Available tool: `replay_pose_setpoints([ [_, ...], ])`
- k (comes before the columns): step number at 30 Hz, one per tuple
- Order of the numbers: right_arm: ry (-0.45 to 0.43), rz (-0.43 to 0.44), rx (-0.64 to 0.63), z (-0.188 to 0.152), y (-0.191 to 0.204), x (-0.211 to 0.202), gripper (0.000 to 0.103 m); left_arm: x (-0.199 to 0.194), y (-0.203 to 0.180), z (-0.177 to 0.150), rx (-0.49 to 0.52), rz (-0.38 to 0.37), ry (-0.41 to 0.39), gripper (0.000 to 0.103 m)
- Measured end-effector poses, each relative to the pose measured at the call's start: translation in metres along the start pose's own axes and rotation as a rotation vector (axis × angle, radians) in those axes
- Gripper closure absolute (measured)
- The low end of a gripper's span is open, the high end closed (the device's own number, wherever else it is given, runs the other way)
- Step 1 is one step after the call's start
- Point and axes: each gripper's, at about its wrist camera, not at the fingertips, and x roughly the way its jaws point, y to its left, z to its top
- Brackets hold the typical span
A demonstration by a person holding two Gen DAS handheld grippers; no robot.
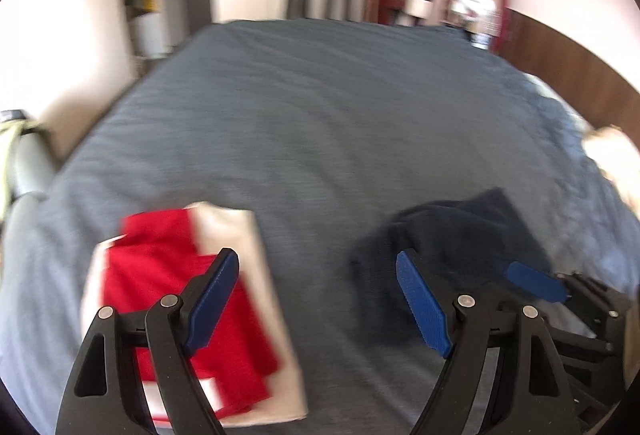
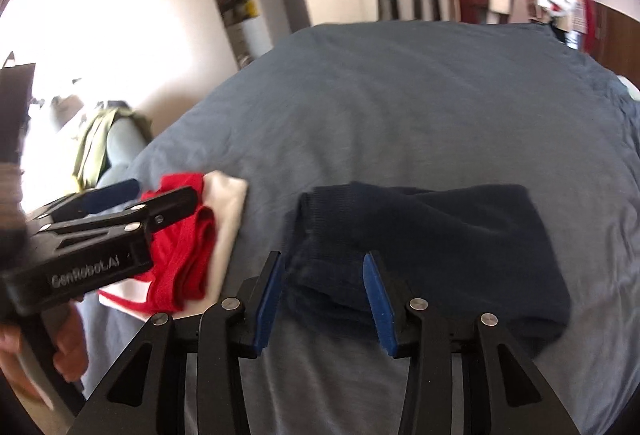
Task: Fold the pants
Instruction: 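Grasp the cuff end of the navy bundle with the left tool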
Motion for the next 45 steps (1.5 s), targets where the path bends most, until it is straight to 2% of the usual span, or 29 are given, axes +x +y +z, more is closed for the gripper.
replay_pose_setpoints([
  [3, -0.048, -0.030, 0.026, -0.009, -0.009, -0.007, 0.060, 0.016, -0.008, 0.013, 0.075, -0.114, 0.034, 0.024],
  [5, -0.074, -0.059, 0.007, -0.015, -0.007, -0.009, 0.060, 0.028, -0.012, 0.020, 0.130, -0.177, 0.057, 0.032],
  [6, -0.088, -0.072, -0.011, -0.018, -0.003, -0.011, 0.060, 0.034, -0.014, 0.023, 0.157, -0.207, 0.068, 0.033],
  [8, -0.106, -0.081, -0.029, -0.022, 0.001, -0.012, 0.060, 0.041, -0.015, 0.028, 0.200, -0.244, 0.082, 0.040],
  [13, -0.136, -0.065, -0.050, -0.031, 0.014, -0.004, 0.061, 0.058, -0.026, 0.039, 0.358, -0.350, 0.123, 0.047],
  [16, -0.147, -0.076, -0.091, -0.034, 0.022, 0.008, 0.061, 0.070, -0.035, 0.044, 0.433, -0.403, 0.167, 0.055],
  [19, -0.146, -0.100, -0.127, -0.037, 0.024, 0.015, 0.068, 0.081, -0.040, 0.047, 0.472, -0.441, 0.193, 0.059],
  [27, -0.146, -0.119, -0.200, -0.039, 0.025, 0.033, 0.068, 0.106, -0.040, 0.047, 0.467, -0.498, 0.269, 0.062],
  [29, -0.139, -0.114, -0.205, -0.040, 0.025, 0.036, 0.069, 0.111, -0.040, 0.044, 0.464, -0.504, 0.288, 0.071],
  [31, -0.119, -0.101, -0.196, -0.043, 0.023, 0.040, 0.078, 0.114, -0.039, 0.041, 0.465, -0.510, 0.301, 0.073],
  [37, -0.089, -0.101, -0.204, -0.054, 0.028, 0.047, 0.083, 0.113, -0.040, 0.033, 0.481, -0.496, 0.296, 0.085],
  [40, -0.096, -0.099, -0.190, -0.054, 0.027, 0.044, 0.093, 0.108, -0.039, 0.034, 0.471, -0.496, 0.271, 0.087],
  [45, -0.144, -0.098, -0.197, -0.053, 0.035, 0.029, 0.094, 0.097, -0.041, 0.037, 0.467, -0.506, 0.230, 0.089],
])
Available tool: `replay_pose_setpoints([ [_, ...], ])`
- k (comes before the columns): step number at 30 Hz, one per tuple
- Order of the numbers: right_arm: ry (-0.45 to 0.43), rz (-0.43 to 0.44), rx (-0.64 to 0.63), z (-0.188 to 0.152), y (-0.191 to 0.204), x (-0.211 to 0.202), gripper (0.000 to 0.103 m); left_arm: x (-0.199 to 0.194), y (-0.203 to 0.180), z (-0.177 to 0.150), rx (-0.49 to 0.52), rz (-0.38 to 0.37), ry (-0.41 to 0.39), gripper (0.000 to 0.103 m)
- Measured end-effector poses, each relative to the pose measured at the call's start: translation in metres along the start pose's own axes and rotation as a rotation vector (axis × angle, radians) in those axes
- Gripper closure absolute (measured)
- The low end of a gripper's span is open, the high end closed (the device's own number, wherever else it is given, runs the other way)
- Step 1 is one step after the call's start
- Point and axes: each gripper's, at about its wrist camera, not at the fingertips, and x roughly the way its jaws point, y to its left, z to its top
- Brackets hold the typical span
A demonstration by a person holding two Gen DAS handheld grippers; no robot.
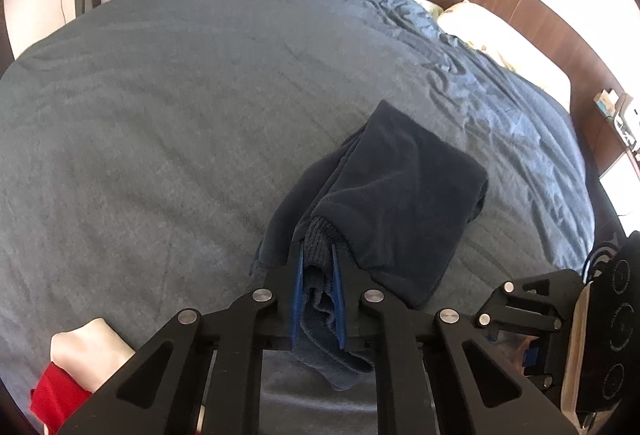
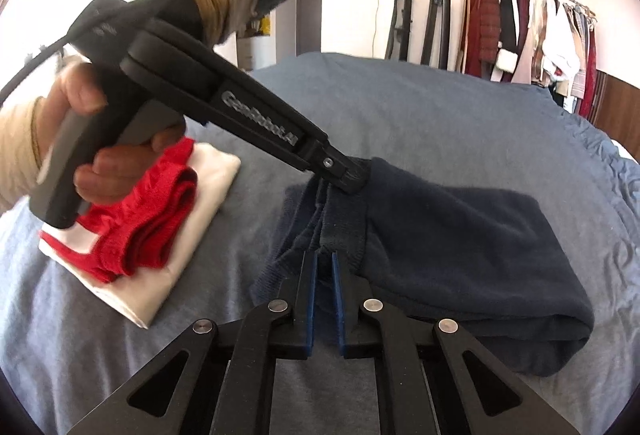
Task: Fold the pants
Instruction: 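Grasp the cuff end of the navy bundle with the left tool, then fold the cuff end over the bundle with the left tool, then release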
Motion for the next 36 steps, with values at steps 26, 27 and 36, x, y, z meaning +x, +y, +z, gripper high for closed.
replay_pose_setpoints([
  [26, 0.063, 0.095, 0.001, -0.003, 0.020, 0.025, 0.095, 0.009, 0.037, -0.028, -0.093, 0.041, 0.035, 0.085],
  [27, 0.066, 0.097, -0.004, -0.003, 0.021, 0.026, 0.095, 0.008, 0.039, -0.030, -0.096, 0.053, 0.040, 0.084],
  [36, 0.084, 0.106, -0.009, -0.001, 0.025, 0.029, 0.093, 0.008, 0.043, -0.040, -0.145, 0.126, 0.048, 0.081],
])
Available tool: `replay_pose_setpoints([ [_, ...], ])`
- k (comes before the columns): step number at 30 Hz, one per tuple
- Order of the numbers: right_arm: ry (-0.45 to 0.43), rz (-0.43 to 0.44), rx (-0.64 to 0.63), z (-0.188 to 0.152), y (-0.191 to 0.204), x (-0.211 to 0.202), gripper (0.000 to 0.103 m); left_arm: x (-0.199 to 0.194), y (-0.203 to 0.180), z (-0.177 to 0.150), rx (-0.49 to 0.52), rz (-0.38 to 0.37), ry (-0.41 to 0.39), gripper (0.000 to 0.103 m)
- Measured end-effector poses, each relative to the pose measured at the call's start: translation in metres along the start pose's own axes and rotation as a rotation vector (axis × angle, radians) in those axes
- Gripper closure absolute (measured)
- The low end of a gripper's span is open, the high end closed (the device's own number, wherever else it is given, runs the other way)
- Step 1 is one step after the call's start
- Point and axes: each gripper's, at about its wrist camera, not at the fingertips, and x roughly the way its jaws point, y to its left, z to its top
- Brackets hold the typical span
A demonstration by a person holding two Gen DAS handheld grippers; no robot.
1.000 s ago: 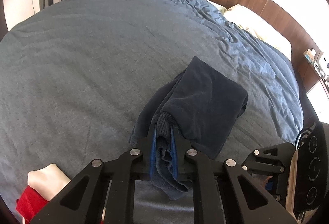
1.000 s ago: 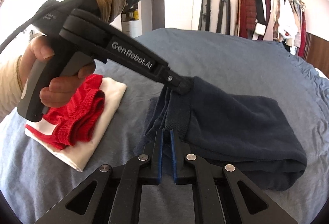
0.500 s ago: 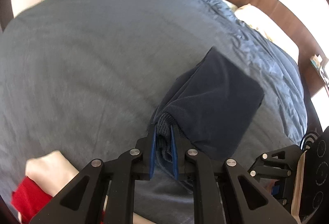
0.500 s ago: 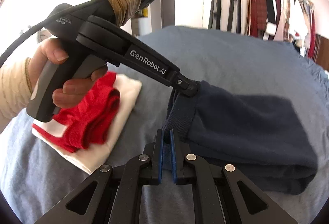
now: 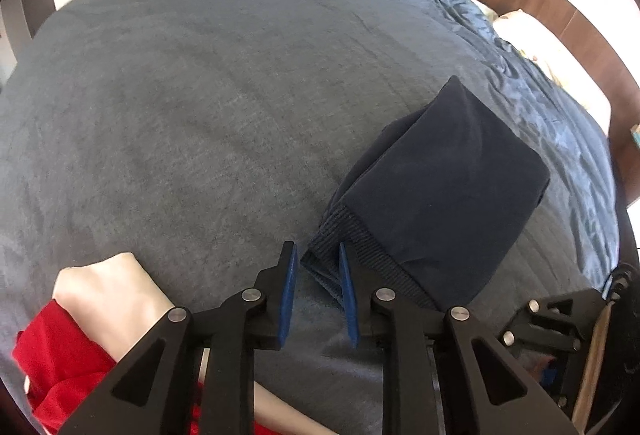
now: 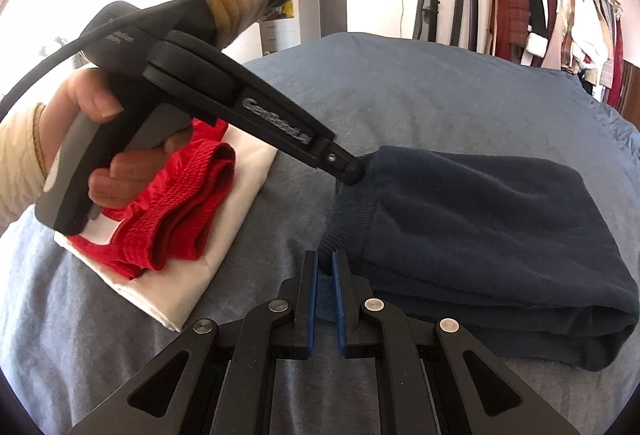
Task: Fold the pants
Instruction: 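Fold the cuff end over the bundle with the left tool, then release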
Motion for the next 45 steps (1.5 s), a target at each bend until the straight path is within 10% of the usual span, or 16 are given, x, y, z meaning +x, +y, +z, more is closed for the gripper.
replay_pose_setpoints([
  [6, -0.015, 0.007, 0.070, -0.001, -0.005, -0.021, 0.092, -0.004, -0.010, -0.001, 0.013, 0.055, -0.008, 0.081],
  [13, -0.138, -0.214, 0.138, 0.010, -0.036, -0.043, 0.083, -0.002, -0.004, 0.000, -0.065, 0.046, -0.011, 0.079],
  [20, -0.010, -0.200, 0.210, -0.011, -0.048, -0.016, 0.083, 0.004, -0.010, -0.003, -0.064, 0.084, -0.014, 0.079],
  [32, -0.071, -0.206, 0.215, -0.014, -0.046, -0.041, 0.077, -0.026, -0.020, -0.025, -0.122, 0.183, -0.108, 0.080],
  [45, -0.172, -0.136, -0.089, 0.000, 0.019, -0.029, 0.071, -0.061, -0.026, -0.051, -0.095, 0.234, -0.170, 0.080],
])
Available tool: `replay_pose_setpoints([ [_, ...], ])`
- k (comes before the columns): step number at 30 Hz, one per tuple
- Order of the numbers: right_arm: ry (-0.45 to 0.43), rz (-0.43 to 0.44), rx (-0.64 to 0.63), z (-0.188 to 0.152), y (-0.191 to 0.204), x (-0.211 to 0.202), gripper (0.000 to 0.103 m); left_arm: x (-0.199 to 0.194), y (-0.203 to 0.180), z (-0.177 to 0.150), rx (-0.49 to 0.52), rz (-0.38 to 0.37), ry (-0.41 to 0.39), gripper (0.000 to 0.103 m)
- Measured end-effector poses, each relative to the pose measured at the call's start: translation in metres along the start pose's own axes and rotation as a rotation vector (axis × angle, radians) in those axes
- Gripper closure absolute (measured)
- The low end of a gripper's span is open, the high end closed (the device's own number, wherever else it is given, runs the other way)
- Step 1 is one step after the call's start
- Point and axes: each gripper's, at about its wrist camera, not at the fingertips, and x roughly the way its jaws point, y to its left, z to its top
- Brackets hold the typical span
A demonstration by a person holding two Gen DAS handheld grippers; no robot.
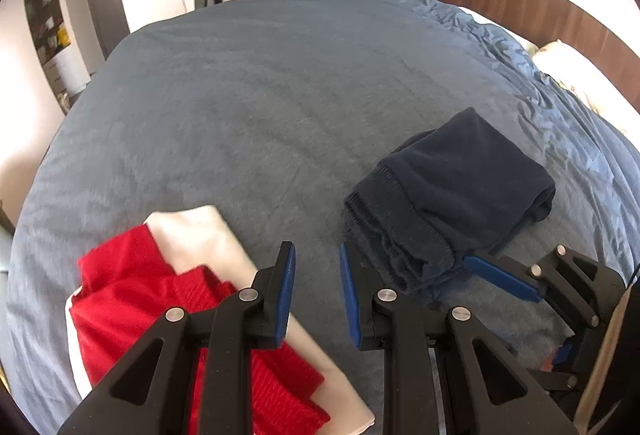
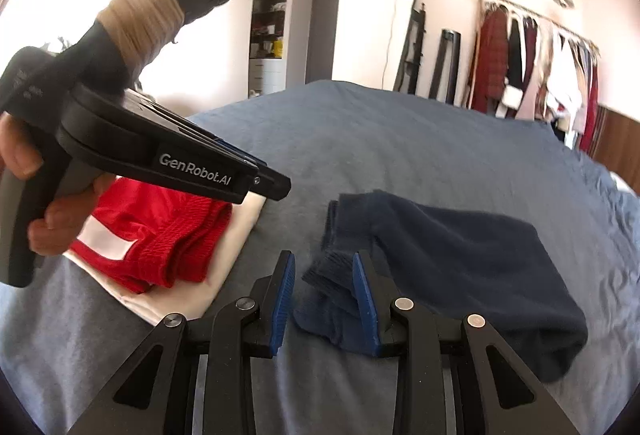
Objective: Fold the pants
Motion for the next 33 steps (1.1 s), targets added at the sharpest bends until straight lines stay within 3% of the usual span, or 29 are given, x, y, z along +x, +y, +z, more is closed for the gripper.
replay_pose_setpoints([
  [10, 0.051, -0.071, -0.014, -0.001, -0.002, 0.026, 0.072, -0.005, -0.001, -0.016, -0.016, -0.004, -0.018, 0.076],
  [11, 0.058, -0.066, -0.007, -0.001, -0.003, 0.029, 0.072, -0.005, -0.001, -0.017, -0.018, -0.003, -0.018, 0.076],
  [13, 0.061, -0.052, -0.007, 0.000, -0.003, 0.030, 0.084, -0.005, 0.001, -0.019, -0.022, -0.002, -0.012, 0.076],
  [26, 0.090, 0.036, -0.047, -0.011, 0.012, 0.036, 0.093, -0.002, 0.002, -0.027, -0.042, 0.018, -0.001, 0.076],
  [30, 0.058, 0.066, -0.006, -0.007, 0.007, 0.024, 0.091, -0.011, -0.001, -0.028, -0.055, 0.033, -0.024, 0.075],
  [32, 0.049, 0.062, 0.011, -0.003, 0.004, 0.014, 0.080, -0.019, -0.004, -0.029, -0.061, 0.050, -0.047, 0.074],
  [33, 0.045, 0.058, 0.018, -0.002, 0.002, 0.010, 0.071, -0.025, -0.008, -0.029, -0.058, 0.069, -0.068, 0.074],
])
